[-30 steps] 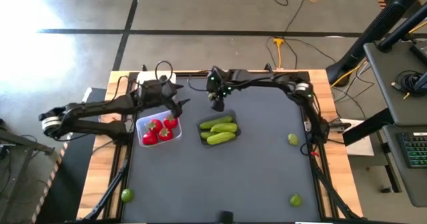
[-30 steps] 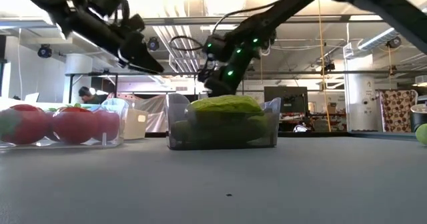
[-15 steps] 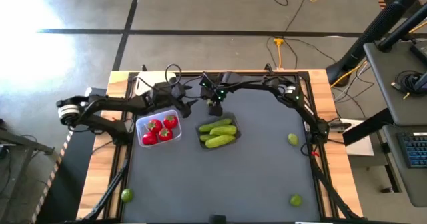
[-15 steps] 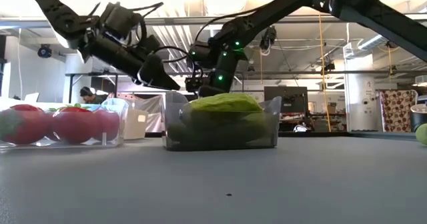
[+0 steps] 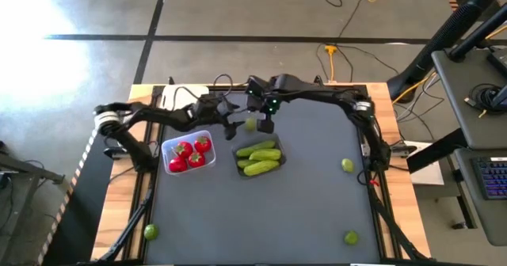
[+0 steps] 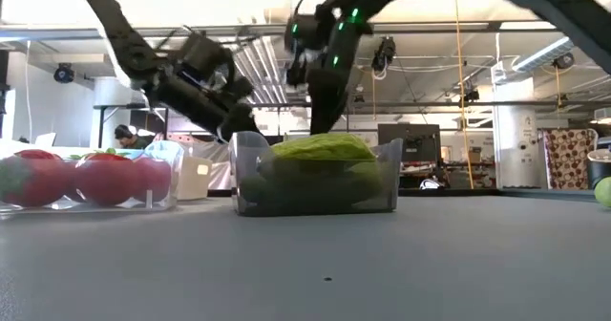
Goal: Sort produce into baskets
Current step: Put the lemon into the white bin
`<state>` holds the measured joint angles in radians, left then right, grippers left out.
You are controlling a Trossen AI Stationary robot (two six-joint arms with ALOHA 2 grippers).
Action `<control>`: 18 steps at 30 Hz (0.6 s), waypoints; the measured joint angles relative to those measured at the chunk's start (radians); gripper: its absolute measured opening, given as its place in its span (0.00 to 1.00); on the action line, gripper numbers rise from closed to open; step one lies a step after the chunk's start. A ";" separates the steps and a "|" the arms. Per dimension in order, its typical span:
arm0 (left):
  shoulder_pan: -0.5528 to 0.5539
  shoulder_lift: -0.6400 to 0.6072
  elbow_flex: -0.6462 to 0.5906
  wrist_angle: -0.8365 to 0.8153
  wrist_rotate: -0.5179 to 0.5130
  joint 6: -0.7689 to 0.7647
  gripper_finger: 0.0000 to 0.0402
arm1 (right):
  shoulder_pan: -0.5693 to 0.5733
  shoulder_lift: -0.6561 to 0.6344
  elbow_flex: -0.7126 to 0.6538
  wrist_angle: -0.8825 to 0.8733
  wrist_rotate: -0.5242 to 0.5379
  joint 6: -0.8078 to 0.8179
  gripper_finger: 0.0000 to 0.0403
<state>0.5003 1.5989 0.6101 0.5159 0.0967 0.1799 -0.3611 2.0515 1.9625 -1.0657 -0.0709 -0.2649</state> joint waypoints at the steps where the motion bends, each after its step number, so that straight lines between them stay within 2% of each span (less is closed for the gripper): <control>1: 0.001 0.028 0.019 -0.002 0.018 0.000 0.78 | 0.007 -0.027 -0.009 -0.005 0.013 0.010 0.88; 7: 0.017 0.161 0.095 -0.022 0.086 0.049 0.78 | 0.041 -0.222 -0.117 0.019 0.047 0.092 0.88; 11: 0.044 0.206 0.152 -0.060 0.197 0.064 0.78 | 0.058 -0.334 -0.222 0.099 0.078 0.137 0.88; 18: 0.054 0.270 0.216 -0.161 0.224 0.233 0.78 | 0.067 -0.455 -0.388 0.229 0.094 0.177 0.88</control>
<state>0.5545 1.8688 0.8261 0.3550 0.3211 0.4128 -0.2943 1.5969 1.5742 -0.8369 0.0231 -0.0875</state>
